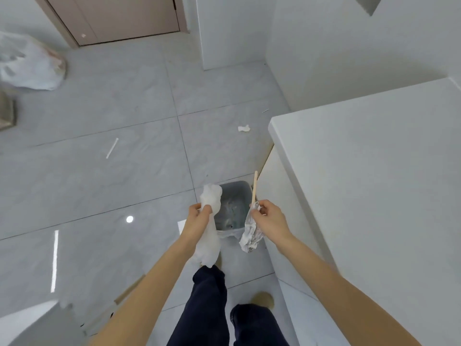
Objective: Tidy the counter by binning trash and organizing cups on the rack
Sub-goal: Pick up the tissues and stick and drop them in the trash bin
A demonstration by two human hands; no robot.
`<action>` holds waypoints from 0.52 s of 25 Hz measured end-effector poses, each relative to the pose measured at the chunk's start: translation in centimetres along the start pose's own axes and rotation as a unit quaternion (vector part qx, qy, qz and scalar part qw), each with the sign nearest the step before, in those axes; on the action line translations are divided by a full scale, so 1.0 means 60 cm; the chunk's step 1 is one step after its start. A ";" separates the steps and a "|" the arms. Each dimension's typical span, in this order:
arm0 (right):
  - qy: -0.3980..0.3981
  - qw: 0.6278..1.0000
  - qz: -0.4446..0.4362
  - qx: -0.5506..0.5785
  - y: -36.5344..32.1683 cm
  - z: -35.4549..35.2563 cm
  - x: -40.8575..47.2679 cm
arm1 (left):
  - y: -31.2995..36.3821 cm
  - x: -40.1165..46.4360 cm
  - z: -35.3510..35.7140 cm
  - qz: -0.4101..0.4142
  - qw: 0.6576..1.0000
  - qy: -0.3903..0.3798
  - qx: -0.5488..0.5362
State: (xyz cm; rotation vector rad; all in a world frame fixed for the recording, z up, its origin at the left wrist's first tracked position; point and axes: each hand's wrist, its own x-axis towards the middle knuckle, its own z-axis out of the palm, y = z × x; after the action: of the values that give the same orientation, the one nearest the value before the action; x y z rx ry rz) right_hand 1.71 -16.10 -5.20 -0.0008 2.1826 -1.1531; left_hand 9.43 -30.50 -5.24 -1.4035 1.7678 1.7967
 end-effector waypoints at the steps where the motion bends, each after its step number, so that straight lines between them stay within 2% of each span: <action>1: 0.000 1.000 0.013 -0.003 -0.011 0.014 0.024 | 0.010 0.026 -0.014 -0.010 1.000 -0.004 -0.002; 8: 0.002 0.996 0.045 -0.082 -0.033 0.053 0.160 | 0.042 0.175 -0.044 -0.013 0.999 -0.043 -0.001; 13: -0.022 0.989 0.087 -0.115 0.045 0.094 0.277 | -0.001 0.311 -0.012 -0.092 0.993 -0.054 -0.057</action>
State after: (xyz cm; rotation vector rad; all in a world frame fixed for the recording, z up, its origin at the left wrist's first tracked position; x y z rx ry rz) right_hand -7.39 -23.48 -18.57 0.0636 2.2168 -0.7929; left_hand 0.44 -39.09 -19.17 -1.4298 1.4533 1.8617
